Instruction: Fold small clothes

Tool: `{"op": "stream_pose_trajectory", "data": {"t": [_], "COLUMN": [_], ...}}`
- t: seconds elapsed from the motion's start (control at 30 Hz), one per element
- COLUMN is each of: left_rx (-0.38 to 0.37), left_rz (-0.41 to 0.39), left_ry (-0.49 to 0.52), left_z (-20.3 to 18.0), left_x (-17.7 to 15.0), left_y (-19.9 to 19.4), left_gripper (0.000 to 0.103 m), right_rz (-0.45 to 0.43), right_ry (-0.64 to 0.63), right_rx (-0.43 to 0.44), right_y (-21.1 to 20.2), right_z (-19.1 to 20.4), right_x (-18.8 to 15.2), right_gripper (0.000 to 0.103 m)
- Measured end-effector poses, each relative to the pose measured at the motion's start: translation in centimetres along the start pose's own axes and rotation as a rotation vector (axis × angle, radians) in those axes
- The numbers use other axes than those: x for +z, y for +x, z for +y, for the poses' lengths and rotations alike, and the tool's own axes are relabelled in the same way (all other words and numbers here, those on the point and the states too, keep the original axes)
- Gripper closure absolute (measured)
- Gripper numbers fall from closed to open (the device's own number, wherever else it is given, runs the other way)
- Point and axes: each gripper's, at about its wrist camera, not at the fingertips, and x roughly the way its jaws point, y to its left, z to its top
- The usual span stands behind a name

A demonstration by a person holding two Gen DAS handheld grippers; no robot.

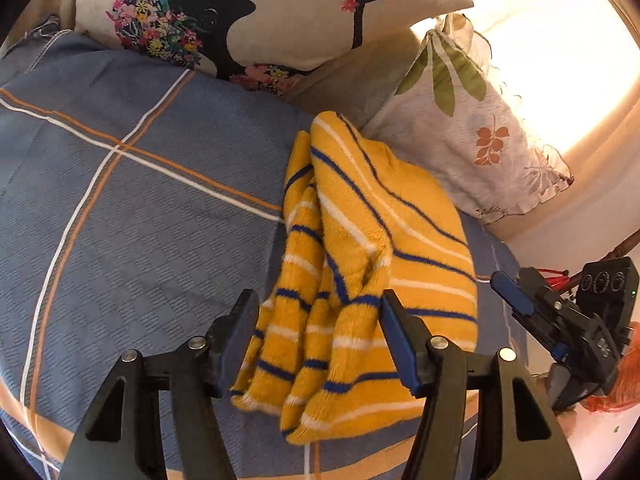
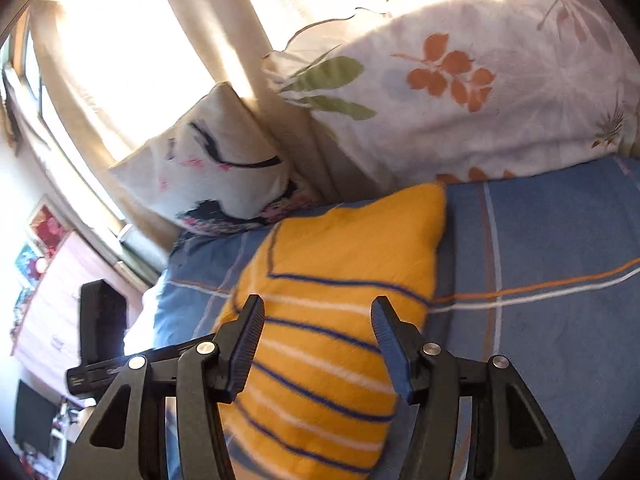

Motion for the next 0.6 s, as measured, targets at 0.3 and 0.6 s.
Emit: {"op": "stream_pose_trajectory", "data": {"t": [0.3,0.6], "left_rx": [0.048,0.13], "left_rz": [-0.012,-0.165], "left_ry": [0.003,0.049], "left_z": [2.4,1.7], "left_x": [-3.2,-6.4], "left_y": [-0.8,-6.5], "left_gripper": [0.041,0.04], "right_rz": [0.11,0.006], "right_ry": [0.11,-0.007], "right_rx": [0.125,0.026], "right_y": [-0.2,-5.3], "right_z": [-0.9,1.8], "right_x": [-9.3,-9.6], "right_gripper": [0.045,0.043]}}
